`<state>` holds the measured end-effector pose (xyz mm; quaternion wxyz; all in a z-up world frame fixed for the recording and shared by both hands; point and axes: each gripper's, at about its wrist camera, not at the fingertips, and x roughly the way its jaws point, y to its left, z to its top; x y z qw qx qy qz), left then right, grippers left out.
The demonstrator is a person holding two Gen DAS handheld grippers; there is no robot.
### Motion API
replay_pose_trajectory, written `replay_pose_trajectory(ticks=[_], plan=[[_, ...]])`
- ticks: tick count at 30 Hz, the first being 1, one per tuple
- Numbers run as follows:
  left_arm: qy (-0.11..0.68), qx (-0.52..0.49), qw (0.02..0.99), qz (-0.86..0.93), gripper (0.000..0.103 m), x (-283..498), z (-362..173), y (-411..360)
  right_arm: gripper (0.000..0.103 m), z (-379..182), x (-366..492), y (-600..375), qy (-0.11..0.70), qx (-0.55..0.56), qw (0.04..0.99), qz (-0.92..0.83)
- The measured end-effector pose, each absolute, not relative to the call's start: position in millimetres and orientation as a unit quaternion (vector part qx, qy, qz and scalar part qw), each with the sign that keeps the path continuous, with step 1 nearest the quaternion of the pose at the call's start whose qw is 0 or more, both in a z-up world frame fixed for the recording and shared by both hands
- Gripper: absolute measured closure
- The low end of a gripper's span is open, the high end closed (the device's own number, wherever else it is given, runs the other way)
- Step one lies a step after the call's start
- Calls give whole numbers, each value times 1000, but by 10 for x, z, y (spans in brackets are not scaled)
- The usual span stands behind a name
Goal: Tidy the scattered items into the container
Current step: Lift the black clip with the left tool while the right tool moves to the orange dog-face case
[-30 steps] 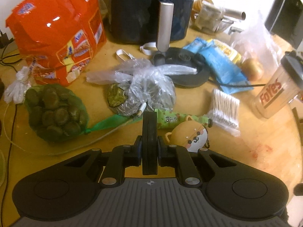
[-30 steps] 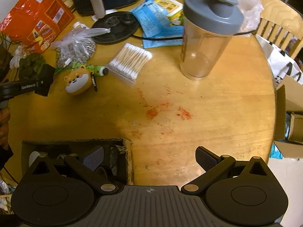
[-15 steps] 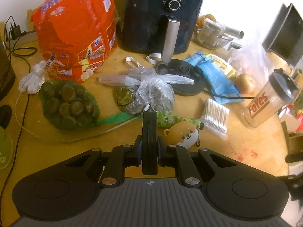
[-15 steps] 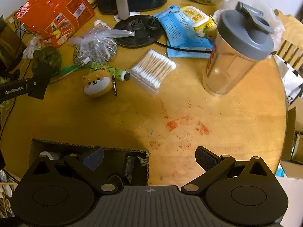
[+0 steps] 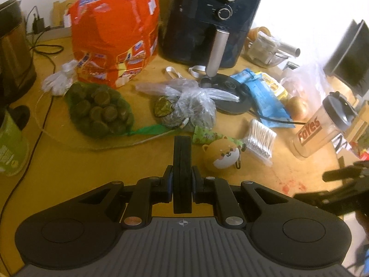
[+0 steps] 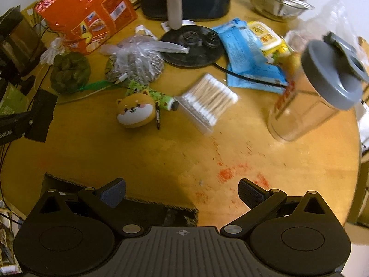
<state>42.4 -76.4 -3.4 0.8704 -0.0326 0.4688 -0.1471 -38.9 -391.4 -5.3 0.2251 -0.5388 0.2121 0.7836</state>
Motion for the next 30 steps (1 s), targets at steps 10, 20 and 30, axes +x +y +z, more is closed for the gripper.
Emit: replay_pose_trajectory(ticks=[10,20,30], plan=[[468,-64,876,-100,88,157,40,-572,0,-80,-721,-3928,176,-535,186,805],[465,-92,879,-59,88,-89,69,-430,0,-108,-1044,-3940,145,-529,147,823],[457,-116,882,-13,88,-326,133,-252,0,-251,-1257,-3848,137,-491,99,855]])
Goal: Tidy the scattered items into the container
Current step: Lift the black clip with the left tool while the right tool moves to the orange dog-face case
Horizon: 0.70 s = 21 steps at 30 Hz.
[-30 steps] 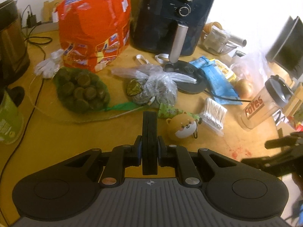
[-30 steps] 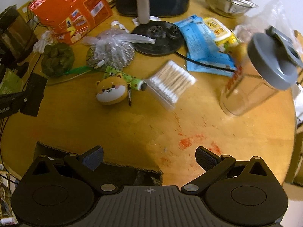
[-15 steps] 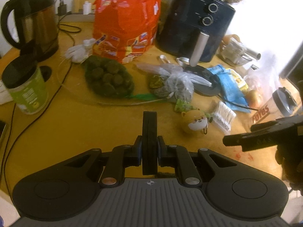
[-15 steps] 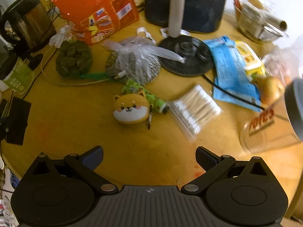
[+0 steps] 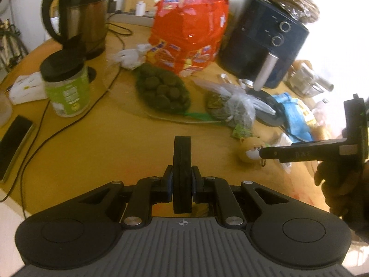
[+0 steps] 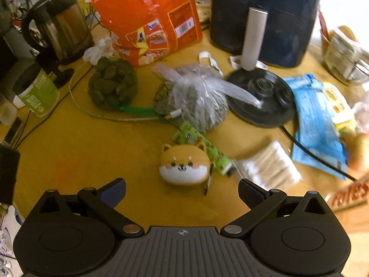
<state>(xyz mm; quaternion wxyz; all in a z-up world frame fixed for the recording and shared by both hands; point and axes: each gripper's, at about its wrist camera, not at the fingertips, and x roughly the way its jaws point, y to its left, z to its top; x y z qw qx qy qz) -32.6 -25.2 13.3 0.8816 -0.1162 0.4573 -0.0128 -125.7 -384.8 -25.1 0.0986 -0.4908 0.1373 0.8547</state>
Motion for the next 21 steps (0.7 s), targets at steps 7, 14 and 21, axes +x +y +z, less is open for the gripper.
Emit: replay_pose_trajectory(ticks=[7,14,21], plan=[[461,-132,877,17,88,-473,86,-80,0,-480,-1423,-3753,167,-490,67,853],[463,-142,874,30,88,-550,49,-11,0,-683,-1547,-3730,174,-508,66,841],[463,-145,874,33,88,-582,48,24,0,-812,-1604,-3758,173,-518,69,835]])
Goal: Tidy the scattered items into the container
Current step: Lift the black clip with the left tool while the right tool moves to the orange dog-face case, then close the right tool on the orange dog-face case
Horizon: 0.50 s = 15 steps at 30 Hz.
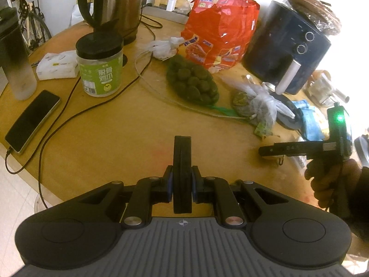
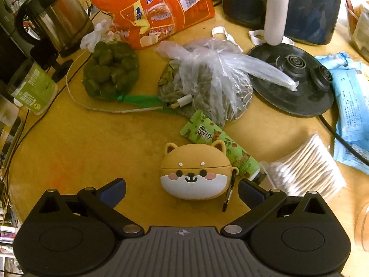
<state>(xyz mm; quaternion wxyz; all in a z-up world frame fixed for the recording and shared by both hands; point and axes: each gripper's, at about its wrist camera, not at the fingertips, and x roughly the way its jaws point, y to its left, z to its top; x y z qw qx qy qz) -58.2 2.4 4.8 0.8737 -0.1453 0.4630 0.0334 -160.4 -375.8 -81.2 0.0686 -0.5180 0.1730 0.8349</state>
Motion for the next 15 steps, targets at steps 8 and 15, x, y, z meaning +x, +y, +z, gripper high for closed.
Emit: replay_pose_trajectory(ticks=[8,15], plan=[[467,-147,871,31,88,-609,22,58,9,-957,-1687,-3773,172,-523,90,830],[468,-148,871,26,88,-613,16,88,9,-947,-1707,-3823,160,-520,104,833]])
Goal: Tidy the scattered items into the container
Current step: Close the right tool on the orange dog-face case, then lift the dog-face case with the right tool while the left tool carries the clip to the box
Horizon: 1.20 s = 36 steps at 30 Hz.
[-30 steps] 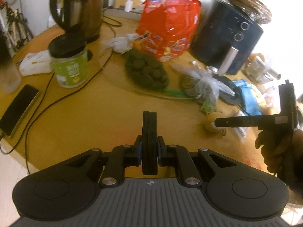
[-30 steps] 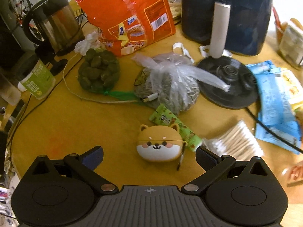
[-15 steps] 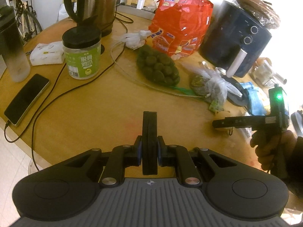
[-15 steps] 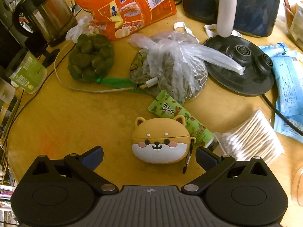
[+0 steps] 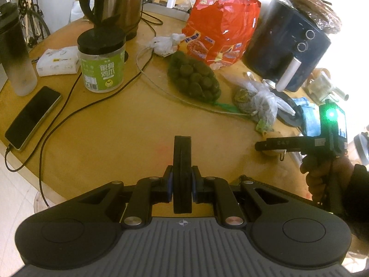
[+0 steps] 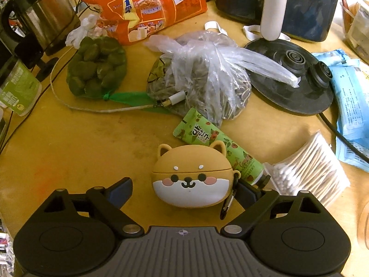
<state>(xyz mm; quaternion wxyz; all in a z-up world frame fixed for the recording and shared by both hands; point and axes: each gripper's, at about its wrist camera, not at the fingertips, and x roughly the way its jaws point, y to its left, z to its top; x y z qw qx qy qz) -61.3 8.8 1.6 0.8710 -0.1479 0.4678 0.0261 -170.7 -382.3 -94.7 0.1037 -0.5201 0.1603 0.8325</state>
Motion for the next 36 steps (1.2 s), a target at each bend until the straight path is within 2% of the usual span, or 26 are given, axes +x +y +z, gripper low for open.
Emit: replay_pose_trajectory(ticks=[3,4,17,36], plan=[[468,-146,871,22,88,-610,17,92,18,-950,-1717,-3835,149,-520,121,832],[468,-146,871,22,88,-606,14,92,27,-955,-1722,-3836,145,-521,129,832],[467,-141,873,10,88,-553,36,94,28,-899,-1631,-3890,145,-514,121,837],[454,-120,882,-30,88,-411,182,-20,28,-302,-1360,-4150,81,-459,83,881]])
